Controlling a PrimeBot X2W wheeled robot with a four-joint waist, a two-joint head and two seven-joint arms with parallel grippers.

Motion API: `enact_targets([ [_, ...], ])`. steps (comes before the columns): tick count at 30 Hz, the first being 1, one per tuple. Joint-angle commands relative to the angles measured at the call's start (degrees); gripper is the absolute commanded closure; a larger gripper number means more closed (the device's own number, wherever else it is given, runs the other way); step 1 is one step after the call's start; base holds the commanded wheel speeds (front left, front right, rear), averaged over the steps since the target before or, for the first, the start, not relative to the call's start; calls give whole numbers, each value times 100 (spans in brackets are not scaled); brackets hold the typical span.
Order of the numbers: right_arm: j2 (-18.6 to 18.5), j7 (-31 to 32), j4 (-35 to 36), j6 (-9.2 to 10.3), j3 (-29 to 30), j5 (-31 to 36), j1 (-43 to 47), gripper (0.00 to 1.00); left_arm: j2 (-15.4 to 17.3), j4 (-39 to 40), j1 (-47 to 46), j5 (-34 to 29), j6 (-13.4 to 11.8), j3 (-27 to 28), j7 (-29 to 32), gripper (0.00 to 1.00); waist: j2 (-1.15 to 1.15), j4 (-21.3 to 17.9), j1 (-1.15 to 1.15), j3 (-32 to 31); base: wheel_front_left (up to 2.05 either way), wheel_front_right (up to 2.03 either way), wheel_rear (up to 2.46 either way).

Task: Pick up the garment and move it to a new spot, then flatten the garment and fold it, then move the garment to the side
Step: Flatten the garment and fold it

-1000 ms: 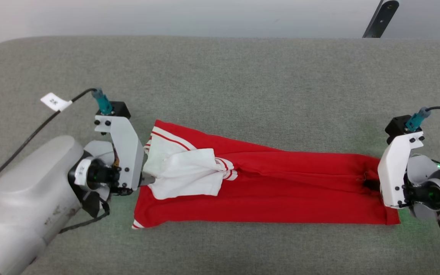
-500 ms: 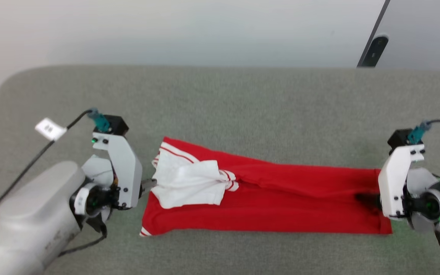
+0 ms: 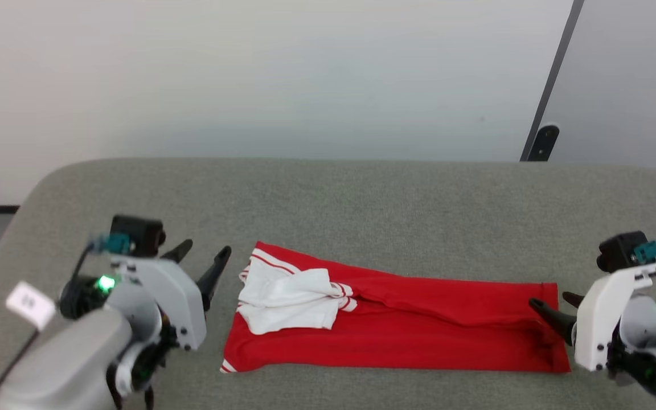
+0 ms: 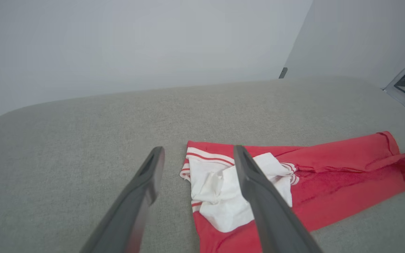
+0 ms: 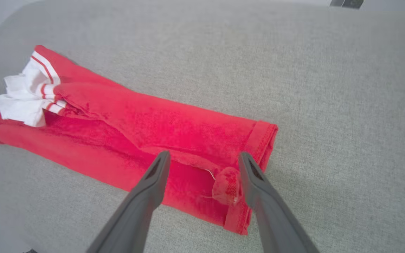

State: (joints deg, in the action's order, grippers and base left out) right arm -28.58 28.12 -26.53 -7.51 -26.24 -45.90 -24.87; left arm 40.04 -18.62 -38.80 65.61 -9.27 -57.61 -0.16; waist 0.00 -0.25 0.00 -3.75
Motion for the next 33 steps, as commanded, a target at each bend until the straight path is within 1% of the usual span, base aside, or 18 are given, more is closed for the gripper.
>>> enact_targets([
  [1, -4, -250, 124, 6, 46, 55, 197, 0, 4, 55, 226, -79, -107, 29, -276, 0, 0, 46, 0, -102, 0, 0, 0],
  [5, 29, -898, 407, 6, 118, 124, 539, 0, -29, 189, 608, -247, -238, 57, -959, 0, 0, 100, 0, -187, 0, 0, 0],
  [8, 57, -1397, 578, 6, 135, 215, 731, 0, -112, 255, 862, -408, -354, 101, -1309, 0, 0, 142, 0, -240, 0, 0, 0],
  [11, 67, -1883, 683, 6, 146, 298, 911, 0, -230, 353, 1159, -685, -496, 320, -1479, 0, 0, 190, 0, -285, 0, 0, 0],
  [12, 67, -1883, 683, 6, 146, 298, 911, 0, -230, 353, 1159, -685, -496, 320, -1479, 0, 0, 190, 0, -285, 0, 0, 0],
  [14, 66, -2191, 740, 6, 163, 321, 1005, 0, -380, 507, 1372, -1017, -582, 745, -1499, 0, 0, 233, 0, -302, 0, 0, 0],
  [16, 49, -2436, 771, 6, 157, 350, 1099, 0, -561, 660, 1721, -1444, -594, 1169, -1503, 0, 0, 273, 0, -320, 0, 0, 0],
  [20, 37, -2937, 803, 6, 206, 323, 1299, 0, -989, 975, 2401, -2175, -435, 2161, -1501, 0, 0, 352, 0, -382, 0, 0, 0],
  [24, 26, -3280, 770, 6, 301, 321, 1506, 0, -1438, 1096, 3010, -2851, -163, 2986, -1502, 0, 0, 423, 0, -470, 0, 0, 0],
  [27, 16, -3482, 739, 6, 386, 368, 1628, 0, -1713, 1171, 3310, -3442, 79, 3431, -1502, 0, 0, 442, 0, -506, 0, 0, 0],
  [29, 6, -3630, 741, 6, 455, 422, 1679, 0, -1896, 1195, 3505, -3728, 244, 3713, -1502, 0, 0, 441, 0, -526, 0, 0, 0],
  [33, 72, -3757, 760, 6, 506, 440, 1734, 0, -2144, 1231, 3744, -4218, 572, 4263, -1503, 0, 0, 382, 0, -541, 0, 0, 0],
])
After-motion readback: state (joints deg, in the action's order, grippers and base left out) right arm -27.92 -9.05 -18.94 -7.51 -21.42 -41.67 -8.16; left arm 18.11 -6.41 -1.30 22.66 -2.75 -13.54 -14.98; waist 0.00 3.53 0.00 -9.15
